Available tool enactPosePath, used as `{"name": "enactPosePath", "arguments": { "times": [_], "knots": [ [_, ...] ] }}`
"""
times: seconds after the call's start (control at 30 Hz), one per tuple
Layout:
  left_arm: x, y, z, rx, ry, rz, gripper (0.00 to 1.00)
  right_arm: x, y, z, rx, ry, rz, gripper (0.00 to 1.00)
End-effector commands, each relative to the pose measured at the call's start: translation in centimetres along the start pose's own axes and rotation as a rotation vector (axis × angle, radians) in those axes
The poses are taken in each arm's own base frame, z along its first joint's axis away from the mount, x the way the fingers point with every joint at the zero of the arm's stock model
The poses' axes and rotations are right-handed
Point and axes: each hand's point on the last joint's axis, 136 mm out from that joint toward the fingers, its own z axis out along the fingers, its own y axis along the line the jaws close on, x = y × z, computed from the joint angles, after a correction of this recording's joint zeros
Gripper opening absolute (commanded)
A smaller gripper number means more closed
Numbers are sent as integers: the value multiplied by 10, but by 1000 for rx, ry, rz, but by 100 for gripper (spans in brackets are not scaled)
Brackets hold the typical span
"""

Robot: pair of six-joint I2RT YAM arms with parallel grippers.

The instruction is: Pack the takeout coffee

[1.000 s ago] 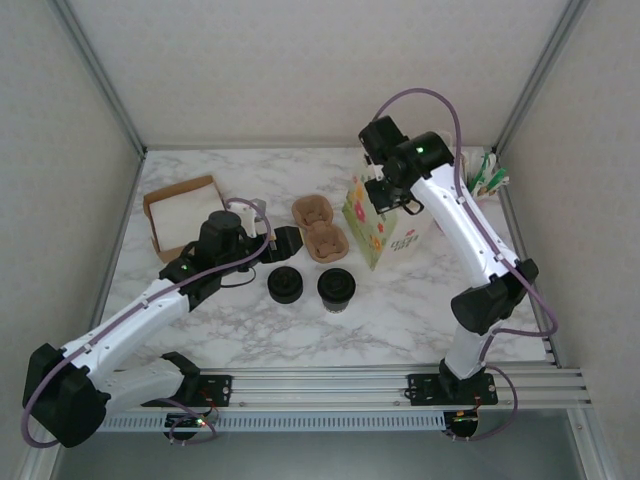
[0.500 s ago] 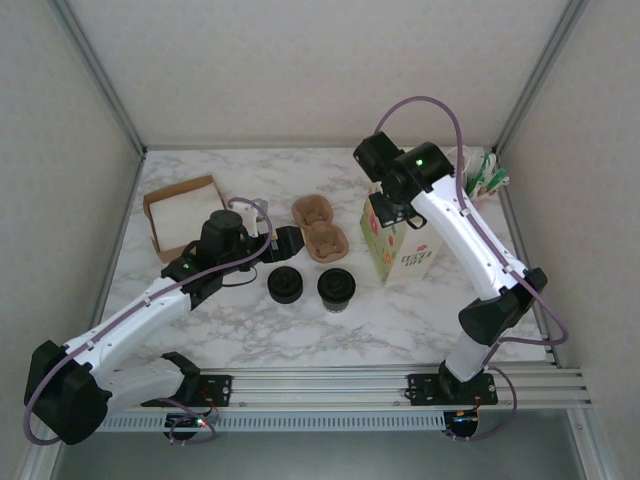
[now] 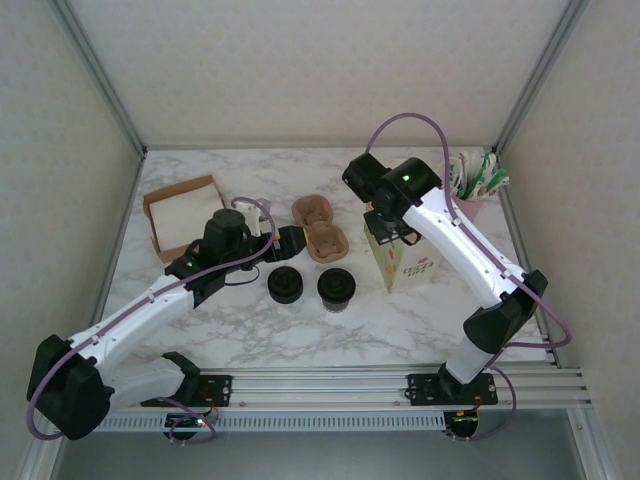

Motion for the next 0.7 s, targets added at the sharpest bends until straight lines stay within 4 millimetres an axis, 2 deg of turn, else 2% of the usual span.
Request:
{"name": "enactPosePath", "arguments": {
  "times": [0.0, 0.13, 0.33, 0.47, 0.67],
  "knots": [
    [-6, -3, 0, 13, -17, -3, 100, 2, -5, -7, 7, -14, 20, 20],
    [-9, -2, 1, 0, -20, 3, 100, 1, -11, -19, 7, -41, 33, 31],
    [-23, -5, -9, -22, -74, 24, 100, -3, -25, -50, -28, -142, 80, 56],
    [-34, -8, -21, -33, -132, 37, 100, -8, -29, -75, -95, -237, 116, 62],
    [-59, -10, -33, -63, -189, 64, 100, -18, 11, -111, -268, -351, 36, 64]
  ]
}}
